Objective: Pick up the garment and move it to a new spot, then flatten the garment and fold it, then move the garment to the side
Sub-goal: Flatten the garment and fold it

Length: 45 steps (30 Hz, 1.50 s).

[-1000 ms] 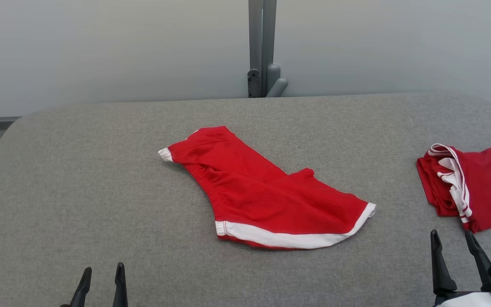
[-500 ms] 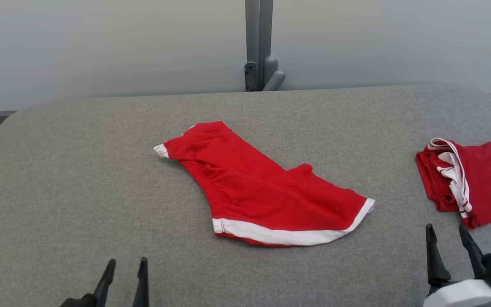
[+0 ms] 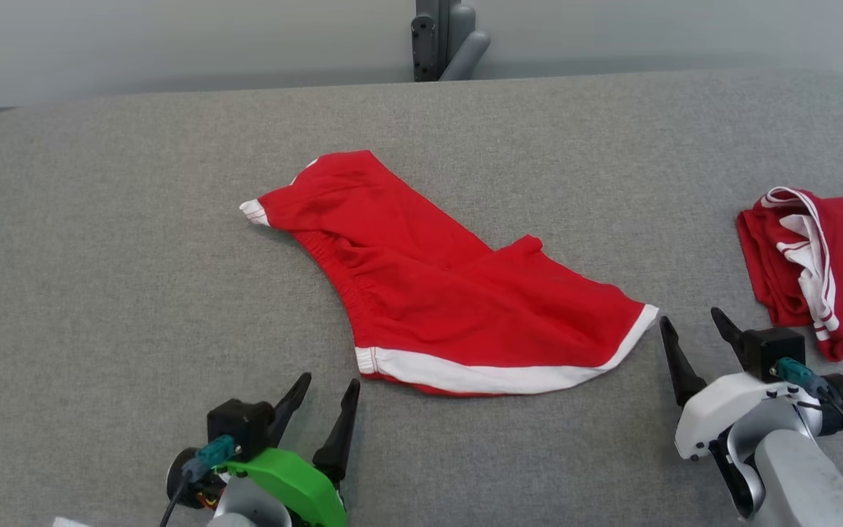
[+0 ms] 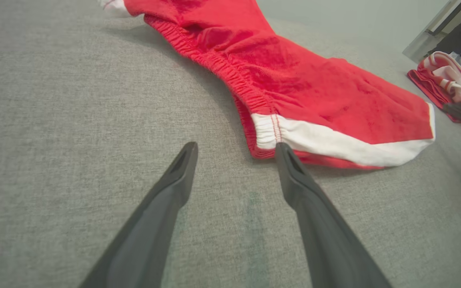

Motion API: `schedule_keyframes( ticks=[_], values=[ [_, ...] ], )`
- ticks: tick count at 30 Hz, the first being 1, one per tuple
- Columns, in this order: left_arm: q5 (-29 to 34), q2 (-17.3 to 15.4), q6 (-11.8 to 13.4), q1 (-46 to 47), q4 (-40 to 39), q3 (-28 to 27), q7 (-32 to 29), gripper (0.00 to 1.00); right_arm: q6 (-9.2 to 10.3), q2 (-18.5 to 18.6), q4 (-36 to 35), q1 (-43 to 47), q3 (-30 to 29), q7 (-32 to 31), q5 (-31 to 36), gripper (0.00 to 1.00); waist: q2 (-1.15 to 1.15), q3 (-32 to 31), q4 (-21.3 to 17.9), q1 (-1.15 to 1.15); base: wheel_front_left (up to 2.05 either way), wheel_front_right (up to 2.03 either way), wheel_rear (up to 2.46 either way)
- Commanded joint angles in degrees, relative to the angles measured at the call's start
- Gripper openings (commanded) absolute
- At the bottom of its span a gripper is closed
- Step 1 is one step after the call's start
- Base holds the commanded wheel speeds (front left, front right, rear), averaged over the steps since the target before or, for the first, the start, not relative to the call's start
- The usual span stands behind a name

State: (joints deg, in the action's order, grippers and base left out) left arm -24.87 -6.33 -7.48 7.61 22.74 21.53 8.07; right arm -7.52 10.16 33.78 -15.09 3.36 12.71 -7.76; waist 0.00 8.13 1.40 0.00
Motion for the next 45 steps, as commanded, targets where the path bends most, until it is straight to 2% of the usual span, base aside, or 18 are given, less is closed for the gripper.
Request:
schedule_keyframes(
  ticks=[1, 15, 26, 35, 36, 37, 38, 39, 40, 41, 42, 45],
  values=[
    [-0.80, -0.25, -0.02, 2.15, 1.05, 1.02, -0.43, 1.00, 0.07, 0.44, 1.80, -1.99, 1.14, 0.17, 0.38, 1.00, 0.00, 1.75, 0.04, 0.00, 0.00, 0.00, 0.00],
    [-5.97, -0.44, -0.02, 8.44, 6.78, 5.71, 0.74, 1.00, 0.07, 0.69, 9.17, -7.02, 7.00, 1.60, -1.83, 1.00, 0.00, 3.79, -0.45, 0.00, 0.00, 0.00, 0.00],
    [-9.22, -1.40, -0.02, 11.16, 9.87, 10.06, 1.28, 1.00, 0.07, 0.76, 11.43, -10.21, 10.83, 2.41, -3.13, 1.00, 0.00, 4.40, -1.21, 0.00, 0.00, 0.00, 0.00],
    [-11.49, -1.97, -0.02, 12.44, 8.88, 13.31, 1.68, 1.00, 0.07, 0.81, 11.65, -10.89, 11.72, 2.45, -3.85, 1.00, 0.00, 4.47, -1.08, 0.00, 0.00, 0.00, 0.00],
    [-11.79, -2.15, -0.02, 12.52, 8.68, 13.63, 1.73, 0.97, 0.07, 0.84, 11.48, -10.83, 11.76, 2.46, -3.91, 1.00, 0.00, 4.47, -1.08, 0.00, 0.00, 0.00, 0.00],
    [-12.10, -2.36, -0.02, 12.61, 8.55, 13.92, 1.84, 0.84, 0.07, 0.86, 11.35, -10.76, 11.82, 2.46, -3.92, 1.00, 0.00, 4.46, -1.08, 0.00, 0.00, 0.00, 0.00],
    [-12.32, -2.52, -0.02, 12.73, 8.45, 14.34, 1.91, 0.57, 0.07, 0.84, 11.27, -10.70, 11.94, 2.46, -3.92, 0.95, 0.00, 4.45, -1.09, 0.00, 0.00, 0.00, 0.00],
    [-12.62, -2.60, -0.02, 12.86, 8.33, 14.76, 1.87, 0.44, 0.07, 0.80, 11.15, -10.70, 12.08, 2.47, -3.96, 0.79, 0.00, 4.43, -1.12, 0.00, 0.00, 0.00, 0.00],
    [-12.94, -2.68, -0.02, 13.00, 8.16, 15.08, 1.91, 0.29, 0.07, 0.78, 10.98, -10.79, 12.23, 2.47, -3.94, 0.49, 0.00, 4.42, -1.19, 0.00, 0.00, 0.00, 0.00],
    [-13.39, -2.81, -0.02, 13.14, 7.96, 15.50, 1.92, 0.00, 0.07, 0.79, 10.81, -10.87, 12.65, 2.48, -3.81, 0.27, 0.00, 4.39, -1.26, 0.00, 0.00, 0.00, 0.00],
    [-13.51, -3.02, -0.02, 13.24, 7.81, 15.95, 1.97, 0.00, 0.07, 0.81, 10.57, -10.92, 12.79, 2.48, -3.87, 0.00, 0.00, 4.32, -1.33, 0.00, 0.00, 0.00, 0.00],
    [-14.76, -3.76, -0.02, 13.39, 7.13, 16.50, 2.20, 0.00, 0.07, 0.90, 9.40, -10.80, 13.25, 2.48, -4.30, 0.00, 0.00, 3.90, -1.51, 0.00, 0.00, 0.00, 0.00]
  ],
)
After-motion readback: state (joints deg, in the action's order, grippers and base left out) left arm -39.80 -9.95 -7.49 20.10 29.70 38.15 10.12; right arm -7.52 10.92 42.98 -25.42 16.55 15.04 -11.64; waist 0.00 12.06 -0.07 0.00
